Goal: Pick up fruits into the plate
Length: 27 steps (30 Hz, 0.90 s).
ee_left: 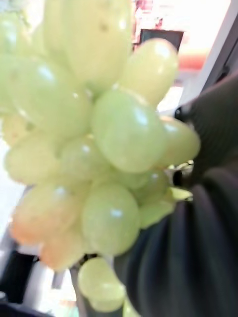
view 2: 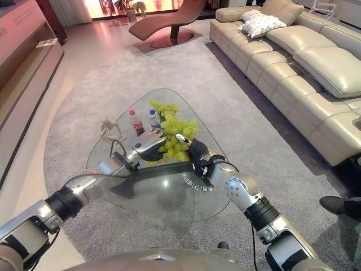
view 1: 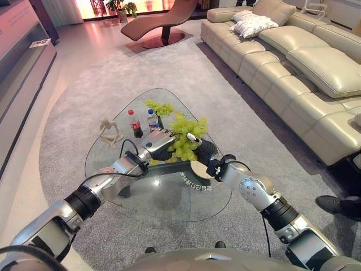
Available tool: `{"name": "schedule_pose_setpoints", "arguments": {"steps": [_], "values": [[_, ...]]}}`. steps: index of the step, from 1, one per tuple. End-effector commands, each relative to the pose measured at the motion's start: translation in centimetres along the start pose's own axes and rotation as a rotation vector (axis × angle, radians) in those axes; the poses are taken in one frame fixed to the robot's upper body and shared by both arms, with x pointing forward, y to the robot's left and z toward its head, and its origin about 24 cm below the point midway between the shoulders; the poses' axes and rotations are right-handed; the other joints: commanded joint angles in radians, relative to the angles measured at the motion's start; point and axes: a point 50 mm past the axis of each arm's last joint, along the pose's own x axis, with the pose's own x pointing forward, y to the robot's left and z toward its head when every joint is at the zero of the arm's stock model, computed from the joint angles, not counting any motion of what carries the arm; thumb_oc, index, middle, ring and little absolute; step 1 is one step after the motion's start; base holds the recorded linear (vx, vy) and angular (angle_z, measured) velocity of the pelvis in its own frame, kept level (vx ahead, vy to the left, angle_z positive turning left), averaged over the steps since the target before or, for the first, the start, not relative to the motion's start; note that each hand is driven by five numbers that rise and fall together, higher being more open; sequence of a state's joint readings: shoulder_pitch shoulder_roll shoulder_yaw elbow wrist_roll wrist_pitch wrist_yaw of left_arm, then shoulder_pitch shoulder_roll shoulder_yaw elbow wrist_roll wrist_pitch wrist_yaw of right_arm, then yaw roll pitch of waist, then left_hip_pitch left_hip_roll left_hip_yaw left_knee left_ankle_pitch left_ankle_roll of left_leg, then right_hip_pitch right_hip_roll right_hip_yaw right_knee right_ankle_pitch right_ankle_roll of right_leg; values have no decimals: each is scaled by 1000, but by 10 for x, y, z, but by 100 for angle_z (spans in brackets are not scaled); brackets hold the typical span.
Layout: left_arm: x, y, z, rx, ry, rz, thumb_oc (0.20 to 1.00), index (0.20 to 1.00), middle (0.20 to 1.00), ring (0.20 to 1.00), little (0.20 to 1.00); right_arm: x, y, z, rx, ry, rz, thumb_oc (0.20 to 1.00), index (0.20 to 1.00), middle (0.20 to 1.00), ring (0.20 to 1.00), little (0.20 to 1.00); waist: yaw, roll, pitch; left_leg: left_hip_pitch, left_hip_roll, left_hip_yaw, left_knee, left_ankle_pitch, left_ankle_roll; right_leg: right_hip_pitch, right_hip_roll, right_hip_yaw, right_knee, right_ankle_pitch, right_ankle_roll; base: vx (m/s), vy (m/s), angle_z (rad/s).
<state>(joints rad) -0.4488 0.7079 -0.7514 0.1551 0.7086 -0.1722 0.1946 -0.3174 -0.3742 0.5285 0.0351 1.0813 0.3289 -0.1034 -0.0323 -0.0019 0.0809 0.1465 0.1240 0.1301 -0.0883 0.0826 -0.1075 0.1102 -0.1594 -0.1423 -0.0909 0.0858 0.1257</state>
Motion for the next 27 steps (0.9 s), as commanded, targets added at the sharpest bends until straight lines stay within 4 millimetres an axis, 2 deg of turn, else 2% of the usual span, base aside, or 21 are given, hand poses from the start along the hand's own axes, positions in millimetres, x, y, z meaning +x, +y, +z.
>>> {"name": "schedule_pose_setpoints", "arguments": {"steps": [1, 2, 3, 10, 19, 26, 27], "values": [[35, 29, 8, 166, -88, -32, 200, 200, 200, 200, 200, 14, 108, 23, -40, -86, 474, 1000, 1000, 1000, 1000, 1000, -12, -2, 9, -24, -16, 15, 53, -137, 32, 14, 11, -41, 82, -140, 14, 0, 0, 0], [37, 30, 10, 165, -94, -43, 200, 200, 200, 200, 200, 14, 108, 25, -44, -100, 466, 558, 558, 558, 558, 558, -13, -2, 9, -24, -16, 14, 52, -137, 33, 14, 12, -39, 81, -141, 13, -42, 3, 0], [38, 31, 11, 163, -99, -54, 200, 200, 200, 200, 200, 15, 107, 30, -49, -118, 461, 200, 200, 200, 200, 200, -17, -1, 10, -31, -17, 15, 56, -128, 34, 8, 12, -35, 81, -132, 12, -39, 4, 0], [39, 27, 16, 126, -115, -84, 200, 200, 200, 200, 200, 7, 104, 46, -68, -202, 465, 200, 200, 200, 200, 200, -31, 1, 19, -35, -17, 15, 58, -132, 34, -1, 18, -18, 82, -131, 13, -7, 1, -1], [32, 22, 14, 98, -138, -67, 200, 200, 200, 200, 200, 4, 103, 56, -32, -290, 450, 200, 200, 200, 200, 200, -27, 5, 21, -39, -19, 15, 56, -131, 36, -4, 15, -19, 75, -124, 13, -5, 3, -2], [27, 34, 10, 17, -133, -3, 200, 200, 200, 200, 200, 1, 102, 62, -12, -351, 453, 200, 200, 200, 200, 200, -15, 9, 20, -40, -21, 10, 53, -131, 37, -2, 11, -29, 71, -121, 13, 0, 0, 0], [29, 39, 9, -31, -114, 33, 398, 398, 398, 398, 398, 1, 103, 63, -12, -364, 459, 200, 200, 200, 200, 200, -12, 10, 20, -40, -21, 9, 53, -130, 37, -1, 11, -31, 70, -120, 12, 0, 0, 0]]}}
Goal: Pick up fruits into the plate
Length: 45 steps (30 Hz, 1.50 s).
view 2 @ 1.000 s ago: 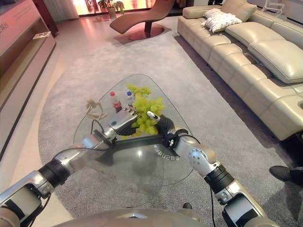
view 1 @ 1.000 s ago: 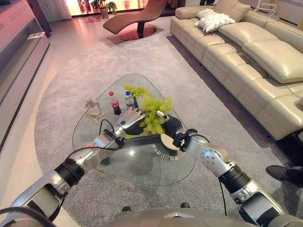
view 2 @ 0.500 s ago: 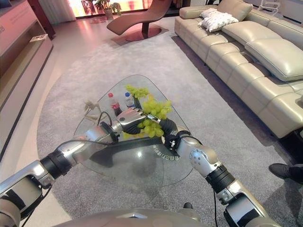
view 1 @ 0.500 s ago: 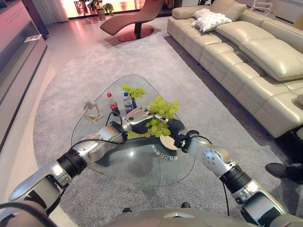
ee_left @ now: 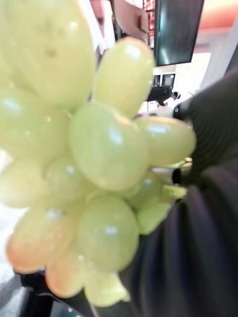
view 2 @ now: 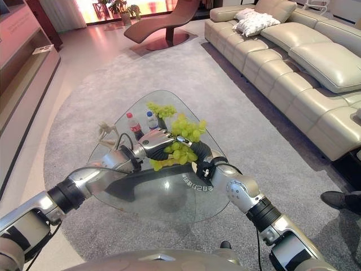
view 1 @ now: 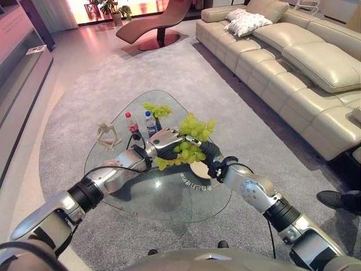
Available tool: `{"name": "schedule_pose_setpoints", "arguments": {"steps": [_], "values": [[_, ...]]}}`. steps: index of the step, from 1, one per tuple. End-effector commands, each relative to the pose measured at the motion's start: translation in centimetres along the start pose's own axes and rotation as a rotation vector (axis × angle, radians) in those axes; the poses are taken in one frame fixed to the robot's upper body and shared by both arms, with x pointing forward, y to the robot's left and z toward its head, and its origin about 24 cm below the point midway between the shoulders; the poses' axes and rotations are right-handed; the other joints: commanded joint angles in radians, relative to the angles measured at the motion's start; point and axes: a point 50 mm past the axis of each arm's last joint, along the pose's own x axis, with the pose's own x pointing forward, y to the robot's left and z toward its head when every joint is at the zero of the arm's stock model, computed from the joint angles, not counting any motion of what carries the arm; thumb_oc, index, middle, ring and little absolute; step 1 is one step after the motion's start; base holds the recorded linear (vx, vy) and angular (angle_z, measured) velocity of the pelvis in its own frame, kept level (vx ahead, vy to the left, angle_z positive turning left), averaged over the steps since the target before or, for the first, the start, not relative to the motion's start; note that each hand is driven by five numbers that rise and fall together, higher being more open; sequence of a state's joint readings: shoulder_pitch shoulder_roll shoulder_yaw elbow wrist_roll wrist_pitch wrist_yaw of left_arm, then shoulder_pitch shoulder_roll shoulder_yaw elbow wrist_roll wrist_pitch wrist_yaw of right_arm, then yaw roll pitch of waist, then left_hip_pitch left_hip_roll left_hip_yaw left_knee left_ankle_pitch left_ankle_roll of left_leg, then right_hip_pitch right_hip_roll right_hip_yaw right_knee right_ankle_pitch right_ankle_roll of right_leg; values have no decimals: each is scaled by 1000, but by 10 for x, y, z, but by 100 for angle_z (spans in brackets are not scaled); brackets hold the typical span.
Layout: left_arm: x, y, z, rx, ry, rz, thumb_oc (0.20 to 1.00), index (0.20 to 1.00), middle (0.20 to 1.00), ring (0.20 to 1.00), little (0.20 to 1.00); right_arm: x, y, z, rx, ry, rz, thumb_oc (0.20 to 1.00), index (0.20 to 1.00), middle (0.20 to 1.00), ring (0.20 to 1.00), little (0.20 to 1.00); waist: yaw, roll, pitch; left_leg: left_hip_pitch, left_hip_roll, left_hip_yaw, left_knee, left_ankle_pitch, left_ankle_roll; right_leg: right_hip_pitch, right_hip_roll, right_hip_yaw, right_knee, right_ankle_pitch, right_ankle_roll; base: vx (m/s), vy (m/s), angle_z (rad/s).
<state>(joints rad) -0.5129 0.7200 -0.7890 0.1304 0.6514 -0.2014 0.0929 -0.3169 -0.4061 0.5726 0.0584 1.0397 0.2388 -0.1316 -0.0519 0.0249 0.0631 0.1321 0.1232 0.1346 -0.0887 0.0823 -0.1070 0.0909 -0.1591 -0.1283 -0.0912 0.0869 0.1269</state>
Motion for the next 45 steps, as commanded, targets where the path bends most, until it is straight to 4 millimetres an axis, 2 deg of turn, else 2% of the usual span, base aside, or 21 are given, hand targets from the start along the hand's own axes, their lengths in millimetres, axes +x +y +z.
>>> {"name": "schedule_pose_setpoints", "arguments": {"steps": [1, 2, 12, 24, 25, 36, 37, 38, 39, 45], "values": [[18, 31, -1, -25, -34, 112, 529, 529, 529, 529, 529, -1, 108, 71, 66, -343, 510, 200, 200, 200, 200, 200, 9, -16, 38, -26, -20, 4, 53, -130, 36, 18, 10, -45, 70, -121, 11, 0, 0, 0], [18, 33, -1, -37, -25, 121, 1000, 1000, 1000, 1000, 1000, -2, 109, 72, 66, -354, 512, 200, 200, 200, 200, 200, 12, -17, 38, -25, -20, 5, 53, -130, 36, 20, 9, -48, 69, -121, 11, 0, 0, 0], [25, 39, -1, -95, 63, 111, 1000, 1000, 1000, 1000, 1000, -5, 118, 81, 23, -445, 524, 200, 200, 200, 200, 200, 25, -16, 37, -21, -24, -9, 50, -129, 37, 24, 6, -51, 64, -116, 13, 0, 0, 0], [24, 32, 0, -122, 96, 117, 1000, 1000, 1000, 1000, 1000, -6, 120, 79, 24, -457, 539, 200, 200, 200, 200, 200, 32, -22, 40, -19, -23, -10, 39, -125, 38, 26, 7, -52, 51, -108, 14, -1, -1, 0], [25, 32, -1, -126, 100, 115, 200, 200, 200, 200, 200, -6, 120, 79, 25, -457, 543, 200, 200, 200, 200, 200, 32, -23, 40, -19, -23, -9, 39, -125, 38, 25, 7, -52, 50, -107, 14, -15, -8, -4], [27, 40, 1, -132, 87, 129, 200, 200, 200, 200, 200, -7, 126, 78, -7, -430, 584, 200, 200, 200, 200, 200, 31, -25, 43, -16, -20, -7, 33, -121, 36, 26, 9, -50, 46, -105, 14, -1, -1, 0], [28, 40, 1, -131, 86, 129, 200, 200, 200, 200, 200, -7, 126, 78, -9, -430, 584, 203, 203, 203, 203, 203, 31, -25, 43, -16, -19, -7, 33, -121, 36, 27, 9, -50, 46, -104, 14, 0, 0, 0], [28, 41, 2, -129, 82, 132, 200, 200, 200, 200, 200, -7, 126, 78, -12, -434, 582, 241, 241, 241, 241, 241, 32, -26, 43, -16, -19, -7, 34, -121, 36, 27, 8, -50, 47, -104, 14, 0, 0, 0], [27, 43, 2, -131, 78, 140, 200, 200, 200, 200, 200, -8, 126, 79, -10, -442, 588, 200, 200, 200, 200, 200, 32, -27, 43, -16, -18, -7, 35, -121, 35, 28, 8, -50, 47, -104, 14, 0, 0, 0], [26, 47, 3, -143, 82, 172, 200, 200, 200, 200, 200, -11, 127, 83, -16, -472, 605, 200, 200, 200, 200, 200, 36, -27, 41, -16, -18, -11, 32, -120, 34, 31, 8, -53, 42, -104, 14, 0, 0, 0]]}}
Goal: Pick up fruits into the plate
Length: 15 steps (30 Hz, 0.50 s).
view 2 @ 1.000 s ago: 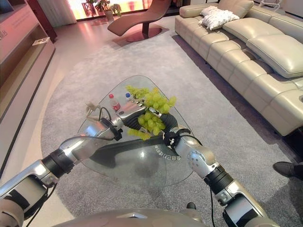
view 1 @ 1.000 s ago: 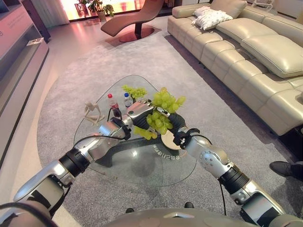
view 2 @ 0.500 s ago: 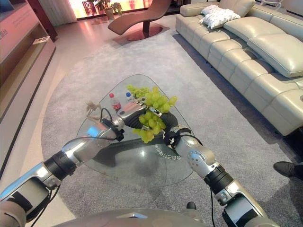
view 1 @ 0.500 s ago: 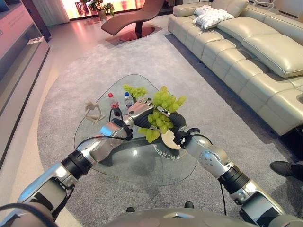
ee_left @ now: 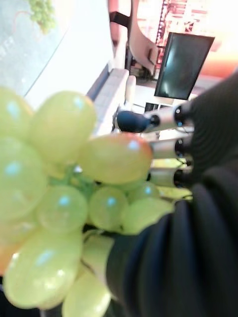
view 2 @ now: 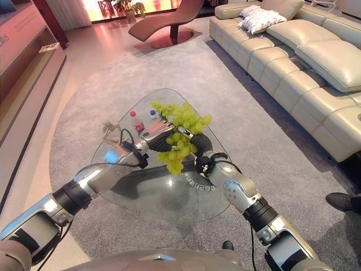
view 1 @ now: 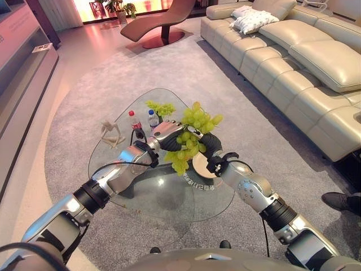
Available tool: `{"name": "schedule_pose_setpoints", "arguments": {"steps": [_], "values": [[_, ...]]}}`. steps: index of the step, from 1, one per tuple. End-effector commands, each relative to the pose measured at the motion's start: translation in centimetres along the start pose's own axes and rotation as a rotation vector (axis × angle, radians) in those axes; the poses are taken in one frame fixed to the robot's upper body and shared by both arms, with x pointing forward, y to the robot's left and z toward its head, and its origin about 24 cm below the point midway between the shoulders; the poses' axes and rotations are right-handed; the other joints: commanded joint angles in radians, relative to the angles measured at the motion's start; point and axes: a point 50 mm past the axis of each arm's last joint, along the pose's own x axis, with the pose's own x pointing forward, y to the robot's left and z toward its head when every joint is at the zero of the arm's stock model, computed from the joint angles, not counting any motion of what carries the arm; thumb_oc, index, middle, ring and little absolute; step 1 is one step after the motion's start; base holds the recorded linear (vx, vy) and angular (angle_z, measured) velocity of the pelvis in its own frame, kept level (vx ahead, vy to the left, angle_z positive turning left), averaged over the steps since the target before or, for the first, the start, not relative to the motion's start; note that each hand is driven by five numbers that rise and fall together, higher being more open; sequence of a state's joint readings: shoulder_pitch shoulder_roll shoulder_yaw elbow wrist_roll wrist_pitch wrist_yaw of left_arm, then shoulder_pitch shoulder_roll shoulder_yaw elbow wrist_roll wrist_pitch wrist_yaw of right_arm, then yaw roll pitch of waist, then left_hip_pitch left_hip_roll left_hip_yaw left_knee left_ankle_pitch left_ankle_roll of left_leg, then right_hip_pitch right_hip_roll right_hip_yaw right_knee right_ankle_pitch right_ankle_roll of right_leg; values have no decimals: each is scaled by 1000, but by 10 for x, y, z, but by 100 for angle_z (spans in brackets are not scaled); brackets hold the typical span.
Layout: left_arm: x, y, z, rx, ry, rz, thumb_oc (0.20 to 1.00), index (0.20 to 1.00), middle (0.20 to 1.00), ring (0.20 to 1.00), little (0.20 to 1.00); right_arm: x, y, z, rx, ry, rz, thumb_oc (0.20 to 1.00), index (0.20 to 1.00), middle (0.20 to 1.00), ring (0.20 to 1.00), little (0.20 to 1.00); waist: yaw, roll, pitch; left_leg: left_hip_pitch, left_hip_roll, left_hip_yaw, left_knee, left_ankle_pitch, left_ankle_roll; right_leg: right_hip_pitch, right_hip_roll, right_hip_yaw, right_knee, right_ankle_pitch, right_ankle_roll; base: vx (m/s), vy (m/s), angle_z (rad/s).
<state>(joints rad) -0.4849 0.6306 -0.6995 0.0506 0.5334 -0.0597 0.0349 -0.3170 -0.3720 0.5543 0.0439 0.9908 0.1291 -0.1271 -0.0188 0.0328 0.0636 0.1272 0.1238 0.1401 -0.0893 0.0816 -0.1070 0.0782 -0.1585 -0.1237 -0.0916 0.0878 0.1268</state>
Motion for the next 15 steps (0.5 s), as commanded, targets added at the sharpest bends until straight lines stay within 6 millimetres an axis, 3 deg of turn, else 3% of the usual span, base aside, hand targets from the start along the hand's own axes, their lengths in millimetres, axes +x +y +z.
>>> {"name": "schedule_pose_setpoints", "arguments": {"steps": [1, 6, 7, 8, 15], "values": [[17, 28, 4, 31, -17, 83, 200, 200, 200, 200, 200, -1, 120, 71, 26, -339, 584, 200, 200, 200, 200, 200, 4, -35, 41, -12, -18, -16, 33, -120, 34, 43, 6, -59, 42, -104, 15, 0, 0, 0], [16, 26, 5, 25, -13, 103, 200, 200, 200, 200, 200, -2, 120, 67, 36, -315, 597, 222, 222, 222, 222, 222, 10, -38, 44, -13, -18, -12, 31, -118, 33, 43, 0, -70, 34, -97, 18, 0, 0, 0], [16, 26, 6, 24, -14, 106, 200, 200, 200, 200, 200, -2, 121, 67, 35, -313, 593, 884, 884, 884, 884, 884, 10, -38, 44, -13, -18, -12, 30, -118, 33, 43, 0, -71, 33, -95, 18, 0, 0, 0], [16, 26, 6, 24, -13, 108, 200, 200, 200, 200, 200, -2, 122, 67, 36, -312, 591, 1000, 1000, 1000, 1000, 1000, 10, -39, 44, -12, -18, -10, 29, -117, 33, 44, 0, -71, 32, -94, 19, 0, 0, 0], [20, 24, 10, 19, -22, 142, 200, 200, 200, 200, 200, -1, 122, 64, 36, -302, 595, 1000, 1000, 1000, 1000, 1000, 4, -43, 47, -10, -17, -9, 27, -116, 36, 42, 5, -60, 33, -95, 17, 0, 0, 0]]}}
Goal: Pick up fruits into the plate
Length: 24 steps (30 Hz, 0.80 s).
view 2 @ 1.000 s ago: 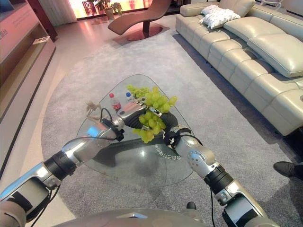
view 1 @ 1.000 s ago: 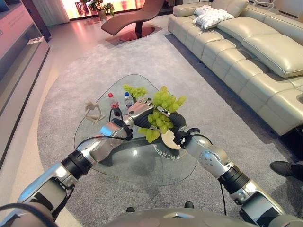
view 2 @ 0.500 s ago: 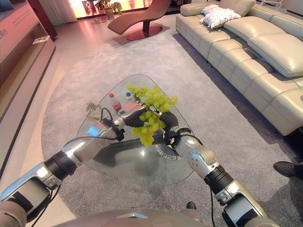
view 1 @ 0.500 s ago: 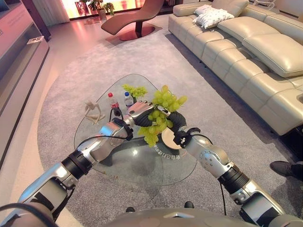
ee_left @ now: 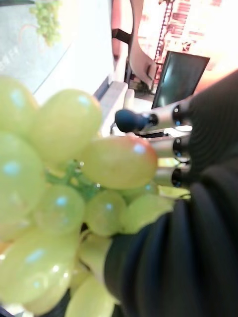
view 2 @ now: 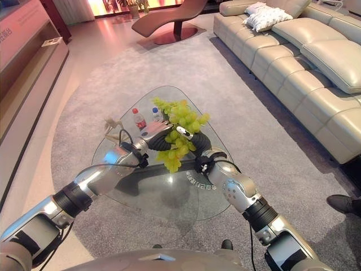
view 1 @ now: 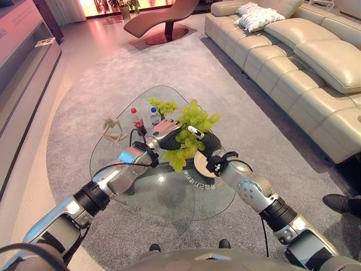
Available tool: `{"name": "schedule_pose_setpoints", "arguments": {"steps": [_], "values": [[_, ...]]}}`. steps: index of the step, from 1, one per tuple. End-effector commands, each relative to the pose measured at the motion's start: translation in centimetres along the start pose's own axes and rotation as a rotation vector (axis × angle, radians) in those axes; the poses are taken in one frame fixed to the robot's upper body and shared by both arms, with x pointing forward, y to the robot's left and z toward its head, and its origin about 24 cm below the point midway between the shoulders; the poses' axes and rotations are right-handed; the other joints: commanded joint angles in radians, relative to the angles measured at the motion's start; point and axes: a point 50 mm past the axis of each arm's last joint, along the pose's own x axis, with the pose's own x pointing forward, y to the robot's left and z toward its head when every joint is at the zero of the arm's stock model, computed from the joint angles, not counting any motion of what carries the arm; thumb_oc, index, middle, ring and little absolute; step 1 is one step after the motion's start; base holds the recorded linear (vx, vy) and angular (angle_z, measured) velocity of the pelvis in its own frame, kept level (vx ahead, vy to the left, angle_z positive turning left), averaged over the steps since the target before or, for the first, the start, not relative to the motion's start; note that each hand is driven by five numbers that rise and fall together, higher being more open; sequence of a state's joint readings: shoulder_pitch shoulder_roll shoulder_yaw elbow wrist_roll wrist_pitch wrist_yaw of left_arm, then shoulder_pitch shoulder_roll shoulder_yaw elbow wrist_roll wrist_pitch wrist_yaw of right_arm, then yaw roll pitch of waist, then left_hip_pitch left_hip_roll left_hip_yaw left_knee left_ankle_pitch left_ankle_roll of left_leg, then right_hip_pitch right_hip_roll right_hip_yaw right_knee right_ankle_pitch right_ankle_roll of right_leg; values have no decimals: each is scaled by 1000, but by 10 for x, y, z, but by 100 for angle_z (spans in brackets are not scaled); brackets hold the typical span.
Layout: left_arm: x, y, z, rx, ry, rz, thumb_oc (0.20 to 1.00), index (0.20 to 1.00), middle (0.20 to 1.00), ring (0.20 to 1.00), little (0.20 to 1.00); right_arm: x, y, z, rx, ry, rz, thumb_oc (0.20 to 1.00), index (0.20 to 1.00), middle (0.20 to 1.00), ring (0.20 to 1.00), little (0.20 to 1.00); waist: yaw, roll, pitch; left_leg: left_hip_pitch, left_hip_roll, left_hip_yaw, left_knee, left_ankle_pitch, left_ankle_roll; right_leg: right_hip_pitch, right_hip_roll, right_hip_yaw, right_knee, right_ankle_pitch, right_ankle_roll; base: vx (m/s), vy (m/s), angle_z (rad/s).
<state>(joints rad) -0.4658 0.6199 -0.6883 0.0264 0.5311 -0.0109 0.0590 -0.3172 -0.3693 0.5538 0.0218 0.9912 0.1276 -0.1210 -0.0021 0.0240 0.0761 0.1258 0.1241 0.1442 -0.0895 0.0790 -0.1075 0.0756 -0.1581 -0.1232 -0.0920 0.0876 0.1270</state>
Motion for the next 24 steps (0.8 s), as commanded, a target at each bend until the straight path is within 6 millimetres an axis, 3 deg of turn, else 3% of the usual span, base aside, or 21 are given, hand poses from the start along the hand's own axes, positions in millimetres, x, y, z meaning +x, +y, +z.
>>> {"name": "schedule_pose_setpoints", "arguments": {"steps": [1, 13, 18, 23, 24], "values": [[22, 22, 12, 36, -64, 108, 200, 200, 200, 200, 200, 3, 116, 61, 32, -290, 569, 1000, 1000, 1000, 1000, 1000, -14, -35, 35, -8, -18, -14, 27, -114, 37, 44, 6, -58, 34, -96, 16, 0, 0, 0], [19, 17, 13, 44, -89, 87, 200, 200, 200, 200, 200, 3, 114, 61, 13, -318, 550, 1000, 1000, 1000, 1000, 1000, -15, -34, 31, -2, -20, -15, 25, -117, 37, 48, 3, -53, 28, -92, 19, 0, 0, 0], [19, 16, 12, 9, -78, 78, 200, 200, 200, 200, 200, 2, 109, 73, -19, -428, 464, 1000, 1000, 1000, 1000, 1000, -20, -30, 29, -1, -20, -17, 23, -117, 38, 46, 4, -45, 28, -91, 20, 0, 0, 0], [21, 7, 14, -246, -32, 46, 200, 200, 200, 200, 200, -4, 110, 86, 12, -543, 480, 1000, 1000, 1000, 1000, 1000, -24, -24, 29, -1, -22, -18, 24, -120, 40, 43, 4, -38, 31, -93, 21, 0, 0, 0], [21, 4, 16, -298, -28, 39, 200, 200, 200, 200, 200, -5, 114, 88, 21, -556, 502, 765, 765, 765, 765, 765, -23, -22, 30, -1, -23, -18, 24, -120, 41, 43, 3, -38, 30, -93, 22, 0, 0, 0]]}}
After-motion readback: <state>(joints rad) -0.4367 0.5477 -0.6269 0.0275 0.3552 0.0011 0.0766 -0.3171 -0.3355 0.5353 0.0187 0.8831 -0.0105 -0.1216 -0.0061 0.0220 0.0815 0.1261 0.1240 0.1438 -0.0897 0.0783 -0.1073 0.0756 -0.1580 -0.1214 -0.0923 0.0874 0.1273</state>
